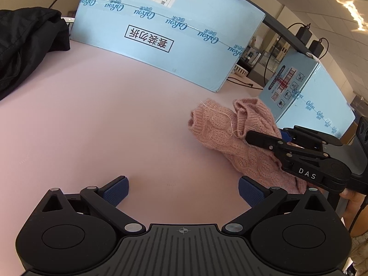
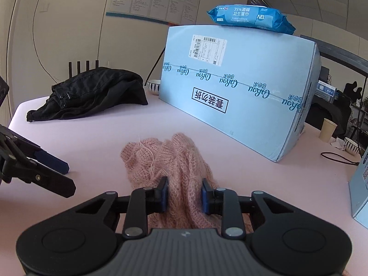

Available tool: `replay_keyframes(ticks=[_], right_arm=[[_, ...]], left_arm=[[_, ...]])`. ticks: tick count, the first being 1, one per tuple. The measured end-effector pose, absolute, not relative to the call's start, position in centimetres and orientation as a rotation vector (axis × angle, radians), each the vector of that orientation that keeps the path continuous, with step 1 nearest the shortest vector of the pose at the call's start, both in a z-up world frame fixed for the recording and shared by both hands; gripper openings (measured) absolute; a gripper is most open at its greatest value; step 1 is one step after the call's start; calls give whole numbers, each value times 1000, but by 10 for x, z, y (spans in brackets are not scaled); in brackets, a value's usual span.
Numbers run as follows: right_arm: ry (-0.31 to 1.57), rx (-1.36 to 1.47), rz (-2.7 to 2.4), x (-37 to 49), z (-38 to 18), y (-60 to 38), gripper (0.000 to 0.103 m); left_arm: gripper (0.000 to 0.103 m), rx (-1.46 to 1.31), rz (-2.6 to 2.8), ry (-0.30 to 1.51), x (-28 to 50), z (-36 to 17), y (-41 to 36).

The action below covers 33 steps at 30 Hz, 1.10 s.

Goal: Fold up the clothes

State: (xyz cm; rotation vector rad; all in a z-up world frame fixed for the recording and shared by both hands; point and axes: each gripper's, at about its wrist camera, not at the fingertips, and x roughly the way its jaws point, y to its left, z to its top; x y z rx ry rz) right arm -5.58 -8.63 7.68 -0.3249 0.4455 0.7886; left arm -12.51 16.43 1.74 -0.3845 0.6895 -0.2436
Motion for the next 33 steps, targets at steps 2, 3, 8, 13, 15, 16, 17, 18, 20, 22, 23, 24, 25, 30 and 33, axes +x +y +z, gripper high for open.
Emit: replay_keyframes(ticks=[2,3,8,13,15,16,17,18,20,22,23,24,25,30,33], right_arm=[[438,-303,788,-57,80,-91,30],[431,-291,791,-57,81,-94,31],[386,-234,795,-61,89,-107,37],[376,-243,764,-63,88,-110,20],[337,-198,757,-66,94,-119,20],[315,-173,754,-68,99,-125,20],[288,-152,749,-71,104,-132,20],[269,-141,744,-74,108,-137,20],[226,-128,716,-80,117,-151,20],[182,-119,676,-87,124,-168,20],[166,-109,653,-89,127,-177,20],[156,-90,627,-92,130,-190,20],[150,-68,602,-94,131,-202,20],[134,25,476,-108,131,-258,20],[142,84,368,-118,120,-300,20]], left_arm=[[103,-377,-257,693,-123,18,160],[103,-375,-260,694,-123,18,158],[103,-362,-265,696,-121,17,149],[103,-364,-266,692,-120,17,145],[103,-386,-279,699,-118,18,146],[103,-404,-287,703,-117,19,147],[103,-423,-296,707,-115,20,148],[103,-437,-301,705,-114,21,149],[103,-442,-301,695,-111,28,148],[103,-414,-294,669,-109,36,144],[103,-397,-290,654,-108,39,141],[103,-373,-288,634,-108,44,138],[103,-353,-290,622,-108,48,134],[103,-250,-304,584,-103,63,113],[103,-218,-307,568,-101,65,105]])
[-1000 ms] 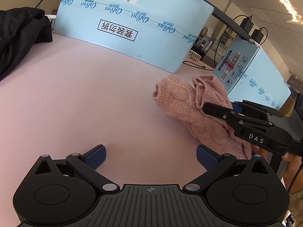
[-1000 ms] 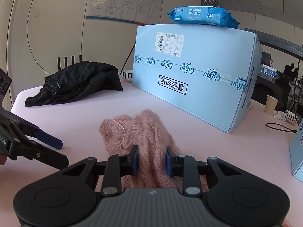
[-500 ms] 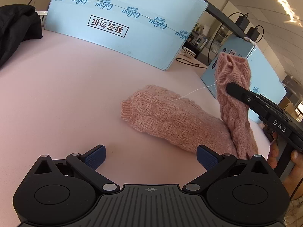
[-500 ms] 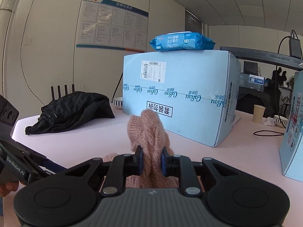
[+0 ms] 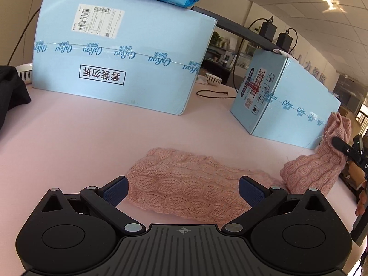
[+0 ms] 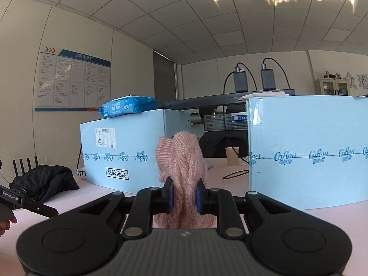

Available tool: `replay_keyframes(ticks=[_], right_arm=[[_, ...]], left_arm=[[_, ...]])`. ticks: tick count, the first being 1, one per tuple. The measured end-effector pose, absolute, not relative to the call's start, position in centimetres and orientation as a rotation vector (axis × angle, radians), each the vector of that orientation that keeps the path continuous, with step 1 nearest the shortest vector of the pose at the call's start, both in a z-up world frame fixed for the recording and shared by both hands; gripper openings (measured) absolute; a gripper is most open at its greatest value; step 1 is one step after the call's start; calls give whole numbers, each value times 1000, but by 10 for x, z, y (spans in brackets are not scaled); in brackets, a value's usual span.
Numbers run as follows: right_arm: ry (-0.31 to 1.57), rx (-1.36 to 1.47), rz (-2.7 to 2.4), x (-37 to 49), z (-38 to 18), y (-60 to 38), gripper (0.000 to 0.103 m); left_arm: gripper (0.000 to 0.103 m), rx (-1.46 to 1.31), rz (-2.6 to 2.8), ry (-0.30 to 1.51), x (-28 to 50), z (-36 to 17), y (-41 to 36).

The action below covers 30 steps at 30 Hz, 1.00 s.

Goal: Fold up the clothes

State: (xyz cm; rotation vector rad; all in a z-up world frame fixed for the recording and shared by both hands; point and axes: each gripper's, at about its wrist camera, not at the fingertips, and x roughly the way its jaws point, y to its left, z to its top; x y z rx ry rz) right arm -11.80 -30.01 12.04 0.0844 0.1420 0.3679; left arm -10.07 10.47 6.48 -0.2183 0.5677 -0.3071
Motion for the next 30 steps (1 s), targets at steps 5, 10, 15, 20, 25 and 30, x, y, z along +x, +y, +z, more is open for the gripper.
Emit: replay_keyframes(ticks=[5,10,15,20,25,30], right_arm=[[185,149,191,-134,91,-352,21],[237,228,56,-150,66,-393,22],[322,331,12,-151,57,-422,33],[276,291,-126,-161,62,-428,88],[191,133,-159,-173,83,-424,90],[310,178,235,-156,93,-414,90]], left_arm=[[103,-301,-288,619,-89,56,102],[103,-330,-252,647,-82,50,106],[103,-255,-197,594,-75,62,109],[103,-183,-158,517,-64,86,123],[103,-140,-293,553,-35,89,135],[103,-108,-429,671,-4,66,132]])
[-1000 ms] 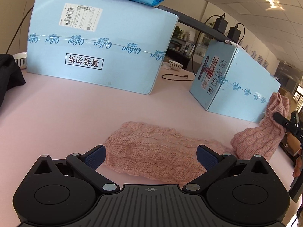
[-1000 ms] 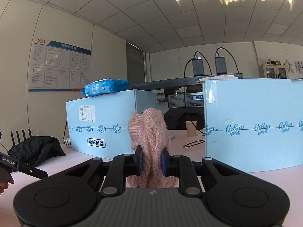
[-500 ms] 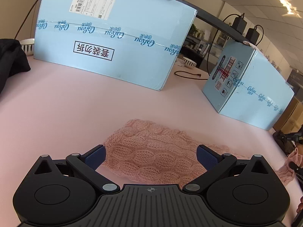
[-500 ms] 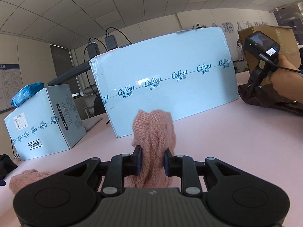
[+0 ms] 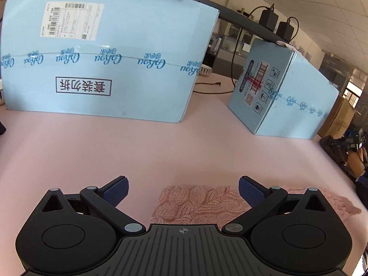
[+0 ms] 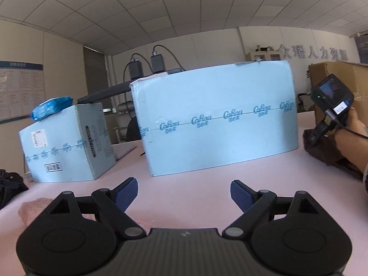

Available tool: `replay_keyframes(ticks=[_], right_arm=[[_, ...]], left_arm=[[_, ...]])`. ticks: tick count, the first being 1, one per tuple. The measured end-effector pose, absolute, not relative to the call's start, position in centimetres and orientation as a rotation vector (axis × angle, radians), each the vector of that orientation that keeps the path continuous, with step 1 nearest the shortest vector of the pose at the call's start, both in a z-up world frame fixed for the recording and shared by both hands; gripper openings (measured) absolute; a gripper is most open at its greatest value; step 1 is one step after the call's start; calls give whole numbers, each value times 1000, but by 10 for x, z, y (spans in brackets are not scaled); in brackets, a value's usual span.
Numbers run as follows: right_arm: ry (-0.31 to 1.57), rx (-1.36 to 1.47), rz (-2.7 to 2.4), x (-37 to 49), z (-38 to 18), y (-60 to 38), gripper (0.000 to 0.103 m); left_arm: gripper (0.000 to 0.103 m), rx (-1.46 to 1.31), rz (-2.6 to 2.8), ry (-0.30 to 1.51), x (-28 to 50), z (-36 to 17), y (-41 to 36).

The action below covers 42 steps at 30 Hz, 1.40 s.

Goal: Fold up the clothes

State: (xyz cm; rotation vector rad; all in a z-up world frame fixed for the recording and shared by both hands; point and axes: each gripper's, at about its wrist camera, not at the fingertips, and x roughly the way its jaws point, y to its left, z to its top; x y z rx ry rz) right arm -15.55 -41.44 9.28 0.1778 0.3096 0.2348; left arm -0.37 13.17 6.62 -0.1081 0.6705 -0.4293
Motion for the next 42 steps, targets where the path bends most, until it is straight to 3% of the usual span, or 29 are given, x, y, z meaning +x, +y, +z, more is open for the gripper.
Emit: replay_keyframes(ticks=[3,6,16,23,25,26,27,29,31,33,42], right_arm=[[345,28,321,-142,86,-392,90],[419,-95,384,-126,74,-380,88],[581,-117,453,-111,54,-381,84],[581,-157,435,-111,51,-377,47],[570,-164,436,-113,51,-376,36],[563,-168,438,-114,52,-376,25],[552,-175,436,-116,53,-375,14],[539,-187,435,-118,54,-374,11],[531,-200,439,-120,55,-373,10],[522,-219,438,-122,55,-370,9],[442,-228,433,-134,69,-365,8]], left_arm=[[103,1,-491,626,-5,53,122],[103,0,-633,717,0,37,119],[103,-73,-687,789,7,23,122],[98,-62,-646,739,-1,21,117],[91,-58,-637,705,-5,24,117],[88,-56,-622,681,-9,28,117],[77,-55,-609,665,-10,30,118],[58,-59,-577,648,-12,35,118],[31,-70,-539,648,-12,38,118],[20,-83,-516,646,-14,39,119],[5,-221,-441,629,-21,52,130]])
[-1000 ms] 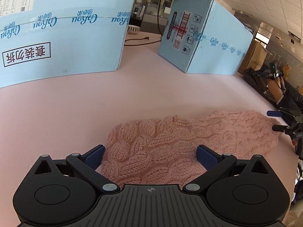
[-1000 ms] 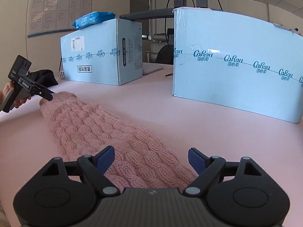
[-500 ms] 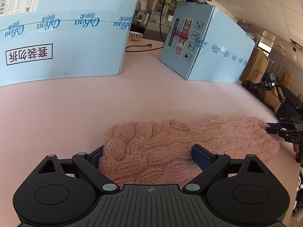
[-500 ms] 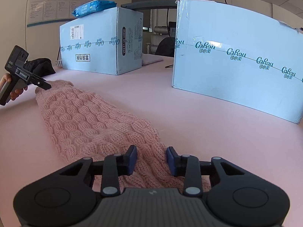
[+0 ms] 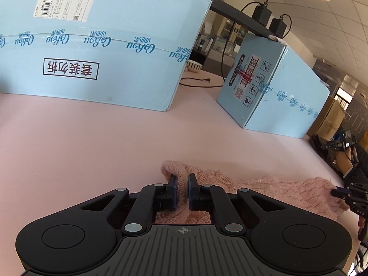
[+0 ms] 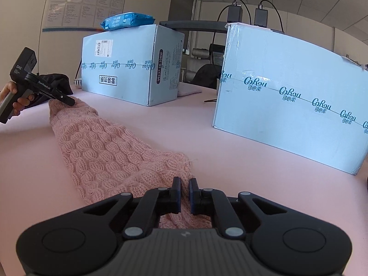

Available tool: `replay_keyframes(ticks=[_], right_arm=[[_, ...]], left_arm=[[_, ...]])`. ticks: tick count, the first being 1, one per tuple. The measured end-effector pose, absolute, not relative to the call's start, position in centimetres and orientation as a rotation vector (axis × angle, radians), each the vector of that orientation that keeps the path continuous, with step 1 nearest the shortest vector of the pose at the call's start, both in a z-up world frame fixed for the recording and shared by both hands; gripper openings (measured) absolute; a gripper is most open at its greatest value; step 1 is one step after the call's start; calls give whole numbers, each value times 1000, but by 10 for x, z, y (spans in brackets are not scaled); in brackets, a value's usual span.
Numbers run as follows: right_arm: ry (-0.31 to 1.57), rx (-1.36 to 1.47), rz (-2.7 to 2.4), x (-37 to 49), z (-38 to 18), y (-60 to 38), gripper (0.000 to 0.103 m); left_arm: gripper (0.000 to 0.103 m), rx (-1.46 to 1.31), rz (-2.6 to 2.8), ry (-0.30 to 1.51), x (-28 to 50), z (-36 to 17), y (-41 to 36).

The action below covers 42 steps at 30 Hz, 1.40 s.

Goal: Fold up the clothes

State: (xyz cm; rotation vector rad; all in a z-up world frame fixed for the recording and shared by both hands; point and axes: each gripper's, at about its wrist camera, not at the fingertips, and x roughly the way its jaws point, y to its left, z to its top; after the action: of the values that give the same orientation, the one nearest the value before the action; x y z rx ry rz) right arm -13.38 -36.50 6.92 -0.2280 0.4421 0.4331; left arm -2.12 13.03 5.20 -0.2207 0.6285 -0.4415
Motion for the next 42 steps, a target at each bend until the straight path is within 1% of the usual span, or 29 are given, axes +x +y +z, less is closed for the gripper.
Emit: replay_keyframes(ticks=[10,21,26,28,33,36,37,40,42], right_arm=[[326,-237,412,-124,103,-351,7],[268,-74,360,-61,150,-344,6],[206,-51,289,-13,183,-336,6],[176,-42,259,7,198,-333,6],[53,-24,215,37,247,-327,6],[4,-27,262,25,259,-329,6],[-3,-31,282,19,259,-330,6],[33,-56,349,-9,237,-333,6],[79,-79,393,-33,210,-334,6]], left_arm=[[5,-183,-356,499,-30,89,117],[5,-181,-264,435,4,141,118],[5,-186,-161,344,46,183,119],[5,-123,-107,291,60,201,110],[5,-103,-111,151,50,231,103],[5,-71,-174,138,25,223,106],[5,-49,-185,152,13,211,108],[5,-40,-231,207,-16,176,120],[5,-9,-249,232,-42,149,131]])
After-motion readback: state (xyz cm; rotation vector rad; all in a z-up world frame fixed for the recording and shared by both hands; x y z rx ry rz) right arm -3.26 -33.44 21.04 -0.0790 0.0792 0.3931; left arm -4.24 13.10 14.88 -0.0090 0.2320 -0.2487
